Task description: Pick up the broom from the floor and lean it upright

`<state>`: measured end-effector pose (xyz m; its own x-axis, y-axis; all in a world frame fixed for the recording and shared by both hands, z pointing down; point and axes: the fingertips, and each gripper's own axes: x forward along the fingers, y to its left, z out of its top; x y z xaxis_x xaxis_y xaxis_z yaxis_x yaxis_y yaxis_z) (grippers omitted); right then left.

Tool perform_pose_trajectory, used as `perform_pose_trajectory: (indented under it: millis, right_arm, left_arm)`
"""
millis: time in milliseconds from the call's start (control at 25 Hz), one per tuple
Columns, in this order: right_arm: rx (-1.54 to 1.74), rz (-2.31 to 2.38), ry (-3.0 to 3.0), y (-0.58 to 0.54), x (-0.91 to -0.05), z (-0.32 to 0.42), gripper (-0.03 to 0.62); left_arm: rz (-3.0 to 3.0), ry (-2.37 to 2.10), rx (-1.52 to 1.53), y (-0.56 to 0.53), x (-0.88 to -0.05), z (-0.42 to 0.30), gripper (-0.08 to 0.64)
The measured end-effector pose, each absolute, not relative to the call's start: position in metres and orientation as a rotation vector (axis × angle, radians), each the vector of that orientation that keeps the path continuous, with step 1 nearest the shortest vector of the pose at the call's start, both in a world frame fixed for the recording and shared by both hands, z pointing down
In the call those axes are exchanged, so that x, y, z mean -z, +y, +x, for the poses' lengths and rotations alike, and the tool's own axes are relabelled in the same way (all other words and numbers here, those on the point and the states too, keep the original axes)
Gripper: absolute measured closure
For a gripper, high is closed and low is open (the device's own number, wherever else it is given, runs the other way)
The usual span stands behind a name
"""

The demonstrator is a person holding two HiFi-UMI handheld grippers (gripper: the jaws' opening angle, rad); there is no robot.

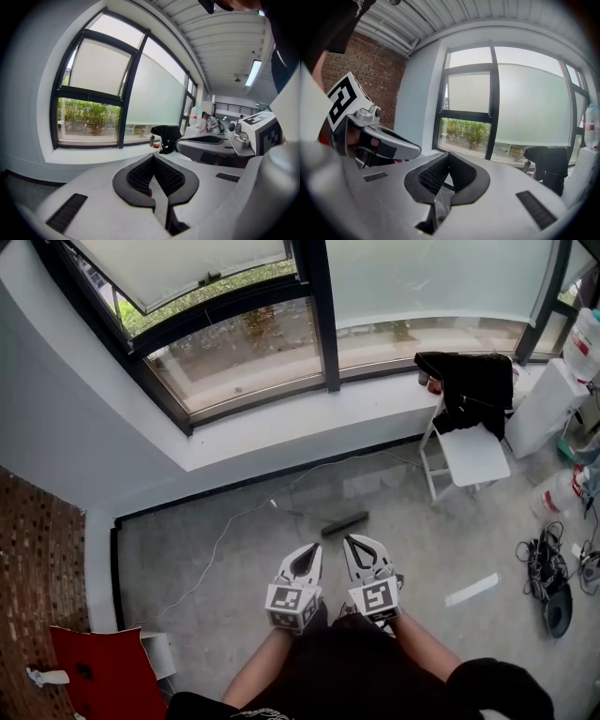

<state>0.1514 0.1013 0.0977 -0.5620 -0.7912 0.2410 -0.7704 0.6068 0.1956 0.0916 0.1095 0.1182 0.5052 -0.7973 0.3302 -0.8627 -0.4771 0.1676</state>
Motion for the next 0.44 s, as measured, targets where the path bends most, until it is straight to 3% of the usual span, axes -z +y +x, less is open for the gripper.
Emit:
perform_pose_trajectory:
  millis: [440]
  right_arm:
    - [0.092,1.244,-2.55,0.113,-0.102,0.135,0.584]
  left_arm:
    - [2.425,-1.437,-0.275,0.112,-0.117,0.074,0.554]
